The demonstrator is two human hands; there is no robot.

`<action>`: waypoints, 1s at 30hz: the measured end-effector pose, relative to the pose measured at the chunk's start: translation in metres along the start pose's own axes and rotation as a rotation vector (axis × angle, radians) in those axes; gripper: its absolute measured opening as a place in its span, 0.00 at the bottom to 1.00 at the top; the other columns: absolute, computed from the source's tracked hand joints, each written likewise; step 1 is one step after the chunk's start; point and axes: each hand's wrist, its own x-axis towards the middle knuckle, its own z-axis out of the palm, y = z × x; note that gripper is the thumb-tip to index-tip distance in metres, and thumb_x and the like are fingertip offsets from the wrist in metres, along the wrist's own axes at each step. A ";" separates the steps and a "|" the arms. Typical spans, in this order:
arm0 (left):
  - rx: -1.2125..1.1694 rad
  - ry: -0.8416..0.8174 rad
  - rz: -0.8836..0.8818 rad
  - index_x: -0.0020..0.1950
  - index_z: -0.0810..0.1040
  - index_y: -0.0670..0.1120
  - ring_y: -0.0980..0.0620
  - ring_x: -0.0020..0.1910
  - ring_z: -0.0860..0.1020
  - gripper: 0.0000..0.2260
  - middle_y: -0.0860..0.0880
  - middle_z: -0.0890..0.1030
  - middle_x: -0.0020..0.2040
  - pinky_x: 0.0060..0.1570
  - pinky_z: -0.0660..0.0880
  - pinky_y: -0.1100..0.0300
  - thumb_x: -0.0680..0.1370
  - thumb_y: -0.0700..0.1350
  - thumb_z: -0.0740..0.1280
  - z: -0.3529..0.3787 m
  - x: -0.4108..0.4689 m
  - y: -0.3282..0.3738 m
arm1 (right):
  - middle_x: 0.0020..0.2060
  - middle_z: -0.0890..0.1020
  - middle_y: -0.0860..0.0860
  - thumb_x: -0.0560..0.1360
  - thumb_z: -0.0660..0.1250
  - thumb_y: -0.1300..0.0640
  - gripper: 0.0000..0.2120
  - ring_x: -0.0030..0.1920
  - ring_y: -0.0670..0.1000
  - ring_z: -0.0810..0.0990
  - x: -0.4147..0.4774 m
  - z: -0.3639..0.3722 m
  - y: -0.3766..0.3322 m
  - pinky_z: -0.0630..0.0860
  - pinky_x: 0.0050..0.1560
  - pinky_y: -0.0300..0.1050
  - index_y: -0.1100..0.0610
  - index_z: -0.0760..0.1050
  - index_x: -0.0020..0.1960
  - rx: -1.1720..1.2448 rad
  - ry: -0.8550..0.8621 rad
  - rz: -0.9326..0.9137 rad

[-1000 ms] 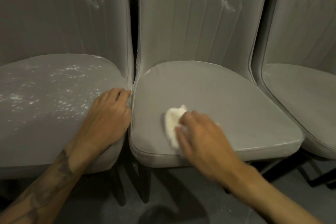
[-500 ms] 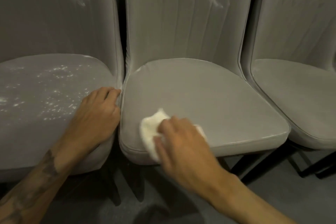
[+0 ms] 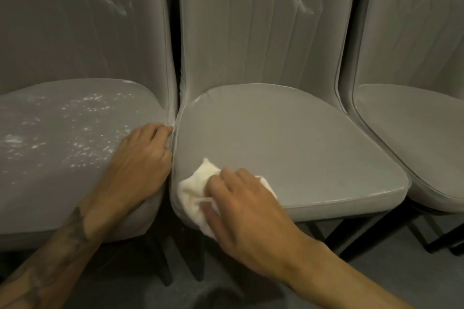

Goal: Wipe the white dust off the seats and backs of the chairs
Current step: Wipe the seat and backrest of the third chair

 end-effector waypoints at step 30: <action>-0.278 -0.106 -0.200 0.69 0.71 0.47 0.49 0.62 0.72 0.22 0.48 0.73 0.64 0.68 0.69 0.50 0.80 0.47 0.46 -0.009 0.001 0.004 | 0.49 0.80 0.53 0.77 0.59 0.47 0.09 0.46 0.56 0.78 0.188 0.047 0.060 0.70 0.44 0.48 0.51 0.72 0.51 0.155 -0.066 -0.021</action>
